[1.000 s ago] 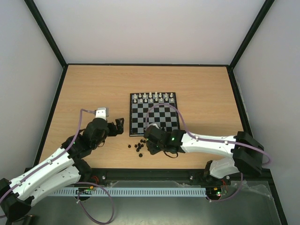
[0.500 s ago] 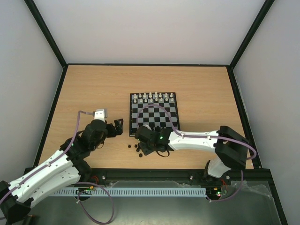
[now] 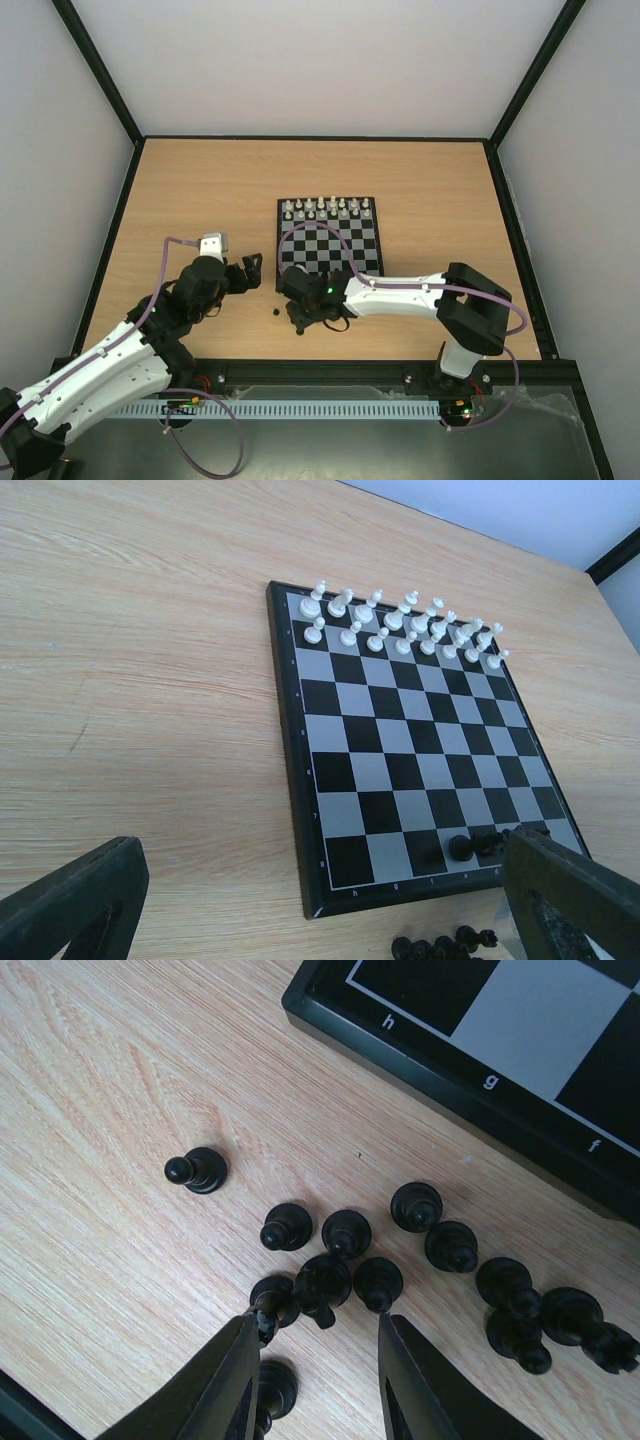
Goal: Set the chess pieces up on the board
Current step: Pick up the chess piece at the center of the board, then place the chess piece on the chessboard.
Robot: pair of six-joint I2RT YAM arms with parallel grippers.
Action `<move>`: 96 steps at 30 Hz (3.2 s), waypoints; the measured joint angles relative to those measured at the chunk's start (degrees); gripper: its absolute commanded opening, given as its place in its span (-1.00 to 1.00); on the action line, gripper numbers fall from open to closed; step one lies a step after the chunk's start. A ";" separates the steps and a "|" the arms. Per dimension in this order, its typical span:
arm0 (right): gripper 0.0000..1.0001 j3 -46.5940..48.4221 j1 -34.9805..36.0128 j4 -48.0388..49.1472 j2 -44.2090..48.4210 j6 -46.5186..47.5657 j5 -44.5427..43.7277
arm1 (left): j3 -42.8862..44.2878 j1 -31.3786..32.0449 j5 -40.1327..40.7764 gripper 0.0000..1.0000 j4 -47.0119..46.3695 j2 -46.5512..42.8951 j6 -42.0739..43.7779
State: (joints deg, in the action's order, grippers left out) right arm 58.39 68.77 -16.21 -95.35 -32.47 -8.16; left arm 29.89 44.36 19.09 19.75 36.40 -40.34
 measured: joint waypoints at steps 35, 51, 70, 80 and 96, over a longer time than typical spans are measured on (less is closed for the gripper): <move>-0.75 3.08 0.00 0.76 -5.09 1.97 -0.94 | -0.09 0.00 0.02 0.99 0.00 -0.70 -0.17; -0.88 3.96 0.00 0.44 -4.81 2.29 -2.82 | -0.37 0.00 0.04 0.99 -0.02 -0.79 -0.17; -0.87 4.83 -8.87 -8.15 13.60 3.06 -10.71 | -0.39 0.00 0.15 0.99 -0.07 -0.17 -0.17; -0.86 -1.27 -19.17 -12.22 18.62 2.69 -14.58 | -0.39 -0.02 0.26 0.99 -0.24 1.16 -0.17; -0.86 -4.74 -22.97 -10.97 14.71 2.23 -13.25 | -0.50 0.00 0.24 0.99 -1.29 1.66 -0.20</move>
State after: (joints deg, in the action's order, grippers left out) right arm 53.65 45.80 -27.18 -80.64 -30.24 -21.41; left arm 29.39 44.36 19.33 18.46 38.06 -40.53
